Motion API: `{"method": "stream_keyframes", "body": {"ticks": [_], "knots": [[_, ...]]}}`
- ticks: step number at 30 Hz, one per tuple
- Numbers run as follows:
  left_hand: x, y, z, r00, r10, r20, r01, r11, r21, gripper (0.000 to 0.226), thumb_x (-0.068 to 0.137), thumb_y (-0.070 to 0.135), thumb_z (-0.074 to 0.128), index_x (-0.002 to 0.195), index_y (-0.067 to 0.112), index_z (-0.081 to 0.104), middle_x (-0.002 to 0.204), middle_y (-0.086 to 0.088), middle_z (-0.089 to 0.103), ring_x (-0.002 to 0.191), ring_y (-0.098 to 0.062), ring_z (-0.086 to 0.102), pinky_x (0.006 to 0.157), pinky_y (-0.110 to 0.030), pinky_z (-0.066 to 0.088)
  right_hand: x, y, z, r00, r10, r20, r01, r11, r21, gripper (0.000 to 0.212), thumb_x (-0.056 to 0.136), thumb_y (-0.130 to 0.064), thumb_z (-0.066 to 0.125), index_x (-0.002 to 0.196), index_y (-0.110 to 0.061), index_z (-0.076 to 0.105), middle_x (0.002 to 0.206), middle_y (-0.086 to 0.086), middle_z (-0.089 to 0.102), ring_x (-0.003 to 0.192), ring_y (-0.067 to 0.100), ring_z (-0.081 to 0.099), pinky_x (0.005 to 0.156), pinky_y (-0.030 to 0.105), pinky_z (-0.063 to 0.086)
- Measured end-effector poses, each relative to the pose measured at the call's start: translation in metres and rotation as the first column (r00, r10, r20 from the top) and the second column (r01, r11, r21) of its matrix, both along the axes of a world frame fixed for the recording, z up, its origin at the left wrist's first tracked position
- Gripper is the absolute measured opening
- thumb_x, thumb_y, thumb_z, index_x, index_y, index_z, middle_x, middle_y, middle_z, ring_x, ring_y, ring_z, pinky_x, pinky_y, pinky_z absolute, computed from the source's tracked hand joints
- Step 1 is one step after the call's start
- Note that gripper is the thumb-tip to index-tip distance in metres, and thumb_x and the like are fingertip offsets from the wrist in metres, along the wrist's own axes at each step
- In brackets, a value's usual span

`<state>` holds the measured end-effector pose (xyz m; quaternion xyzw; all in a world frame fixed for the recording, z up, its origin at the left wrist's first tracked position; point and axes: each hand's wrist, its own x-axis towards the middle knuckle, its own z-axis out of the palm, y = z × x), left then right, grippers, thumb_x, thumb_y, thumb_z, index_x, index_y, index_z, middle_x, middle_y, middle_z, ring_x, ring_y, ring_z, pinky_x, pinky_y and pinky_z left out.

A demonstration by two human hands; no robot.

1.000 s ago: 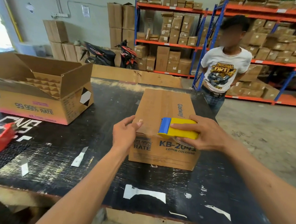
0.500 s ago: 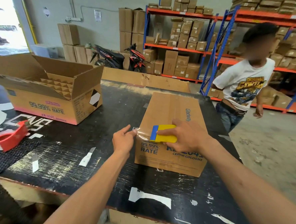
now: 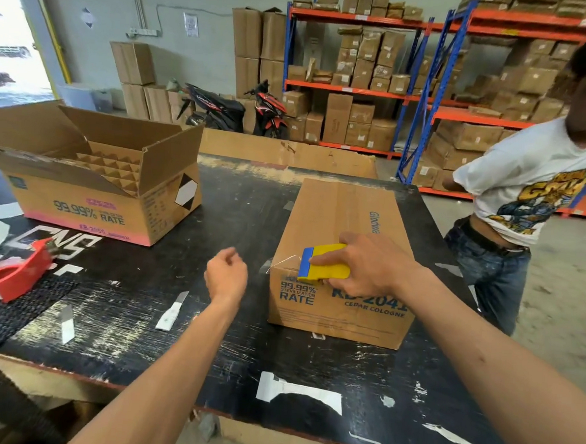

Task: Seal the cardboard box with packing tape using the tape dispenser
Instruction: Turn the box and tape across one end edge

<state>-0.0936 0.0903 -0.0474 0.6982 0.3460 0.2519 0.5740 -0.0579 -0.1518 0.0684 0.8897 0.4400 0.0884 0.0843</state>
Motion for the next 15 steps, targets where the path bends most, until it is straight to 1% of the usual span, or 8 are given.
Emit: {"method": "stream_keyframes", "body": {"ticks": [1,3,5,6,7,9,11,15], "knots": [[-0.001,-0.008,0.007,0.995,-0.082,0.053,0.071,0.979,0.189,0.035,0.099,0.018,0.052,0.131,0.008,0.063,0.128,-0.008,0.066,0.12,-0.025,0.06,0.101,-0.032,0.045,0.0,0.001,0.001,1.0,-0.001,-0.001,0.001,1.0,-0.001,0.051,0.09,-0.063,0.051,0.141,-0.055,0.046,0.105,0.001,0.056,0.086,0.024,0.061,0.066,0.034,0.044],[0.007,-0.022,0.016,0.936,-0.326,0.131,0.235,0.859,0.454,0.041,0.105,0.027,0.044,0.14,0.009,0.055,0.142,-0.006,0.057,0.133,-0.02,0.051,0.113,-0.035,0.038,0.001,0.002,0.002,1.0,0.003,-0.011,-0.003,1.0,0.003,0.051,0.09,-0.063,0.052,0.14,-0.054,0.047,0.104,0.001,0.056,0.088,0.024,0.061,0.065,0.033,0.04],[0.024,-0.03,0.014,0.85,-0.526,0.034,0.386,0.665,0.639,0.047,0.108,0.033,0.034,0.148,0.011,0.045,0.155,-0.006,0.044,0.145,-0.018,0.036,0.122,-0.04,0.024,0.002,0.002,0.003,1.0,0.008,-0.006,-0.008,1.0,-0.001,0.049,0.09,-0.062,0.053,0.139,-0.054,0.048,0.103,0.001,0.056,0.089,0.024,0.061,0.065,0.032,0.035],[0.032,-0.032,0.009,0.807,-0.588,-0.056,0.456,0.56,0.692,0.05,0.108,0.036,0.029,0.15,0.013,0.042,0.158,-0.005,0.039,0.148,-0.018,0.03,0.124,-0.041,0.017,0.002,0.002,0.003,1.0,0.009,0.0,-0.009,1.0,-0.002,0.049,0.09,-0.062,0.053,0.138,-0.055,0.049,0.102,0.001,0.056,0.089,0.024,0.061,0.065,0.032,0.035],[0.038,-0.033,0.002,0.772,-0.621,-0.134,0.52,0.495,0.696,0.052,0.108,0.04,0.024,0.15,0.016,0.042,0.158,-0.004,0.039,0.149,-0.018,0.029,0.125,-0.042,0.014,0.003,0.002,0.003,1.0,0.012,0.003,-0.012,1.0,-0.001,0.049,0.09,-0.062,0.053,0.138,-0.055,0.049,0.1,0.001,0.055,0.088,0.024,0.06,0.065,0.032,0.034],[0.043,-0.035,-0.013,0.762,-0.623,-0.176,0.55,0.48,0.683,0.055,0.107,0.046,0.014,0.14,0.022,0.051,0.145,-0.001,0.052,0.138,-0.02,0.045,0.121,-0.045,0.025,0.004,0.002,0.002,1.0,0.012,-0.003,-0.012,1.0,0.0,0.049,0.09,-0.063,0.053,0.138,-0.055,0.049,0.096,-0.001,0.051,0.087,0.024,0.06,0.065,0.033,0.035],[0.043,-0.037,-0.019,0.81,-0.569,-0.143,0.481,0.505,0.717,0.053,0.107,0.045,0.013,0.13,0.024,0.055,0.133,0.002,0.059,0.126,-0.018,0.054,0.117,-0.04,0.033,0.006,0.003,0.001,1.0,0.005,-0.001,-0.005,1.0,0.0,0.049,0.089,-0.063,0.053,0.138,-0.055,0.049,0.099,0.0,0.054,0.088,0.024,0.06,0.066,0.033,0.035],[0.042,-0.037,-0.018,0.839,-0.527,-0.139,0.41,0.441,0.799,0.048,0.107,0.032,0.024,0.137,0.014,0.057,0.14,-0.005,0.06,0.135,-0.02,0.049,0.117,-0.027,0.022,0.007,-0.004,-0.001,1.0,0.019,0.004,-0.019,1.0,0.016,0.05,0.088,-0.065,0.053,0.137,-0.056,0.05,0.095,0.001,0.055,0.077,0.021,0.052,0.063,0.032,0.033]]}}
